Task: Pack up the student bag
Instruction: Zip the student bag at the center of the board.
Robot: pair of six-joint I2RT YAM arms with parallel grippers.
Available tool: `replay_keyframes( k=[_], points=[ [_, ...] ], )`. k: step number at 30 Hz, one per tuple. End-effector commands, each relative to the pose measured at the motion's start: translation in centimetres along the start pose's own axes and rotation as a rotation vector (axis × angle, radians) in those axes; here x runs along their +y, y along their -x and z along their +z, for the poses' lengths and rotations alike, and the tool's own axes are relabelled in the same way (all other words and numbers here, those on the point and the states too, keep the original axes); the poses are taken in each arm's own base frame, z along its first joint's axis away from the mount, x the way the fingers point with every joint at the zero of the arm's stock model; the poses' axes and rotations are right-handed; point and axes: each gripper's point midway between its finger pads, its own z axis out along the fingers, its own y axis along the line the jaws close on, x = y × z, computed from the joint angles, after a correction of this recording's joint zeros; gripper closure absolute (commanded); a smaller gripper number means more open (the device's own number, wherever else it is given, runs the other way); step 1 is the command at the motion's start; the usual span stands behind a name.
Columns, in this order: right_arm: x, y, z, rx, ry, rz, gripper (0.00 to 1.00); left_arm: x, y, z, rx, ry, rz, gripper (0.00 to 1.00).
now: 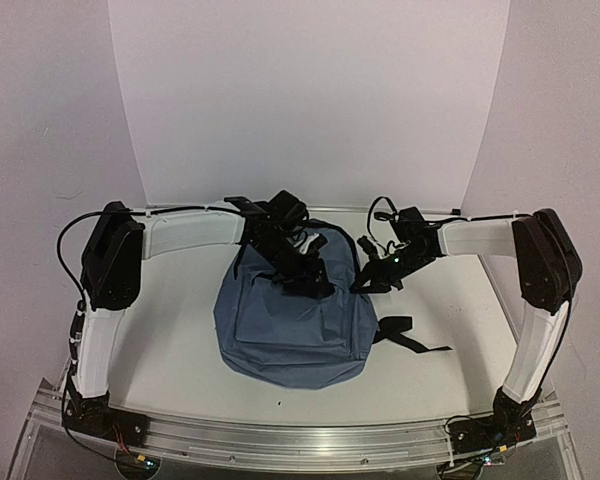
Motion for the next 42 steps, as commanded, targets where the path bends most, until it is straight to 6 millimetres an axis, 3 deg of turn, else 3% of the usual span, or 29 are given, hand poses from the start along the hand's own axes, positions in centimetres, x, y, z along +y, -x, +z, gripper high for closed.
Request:
replay_keyframes(
  k=[1,13,22,37,42],
  points=[
    [2.4,1.2,-0.1,-0.032,0.077,-0.070,1.00,-3.3,1.1,-3.3,-0.088,-0.060,0.061,0.55],
    [2.9,1.2,-0.5,-0.038,0.091,-0.070,1.00,-3.4,1.8,-2.3,-0.065,-0.059,0.069,0.50],
    [3.4,1.3,-0.8,-0.041,0.106,-0.071,1.00,-2.1,2.3,-0.5,-0.025,0.013,0.042,0.46],
    [3.5,1.1,-0.8,-0.041,0.107,-0.069,1.00,-2.2,0.8,0.0,0.014,0.061,0.048,0.61],
    [3.6,1.2,-0.8,-0.044,0.106,-0.070,1.00,-2.2,1.5,-0.1,-0.012,0.080,0.045,0.81]
  ],
)
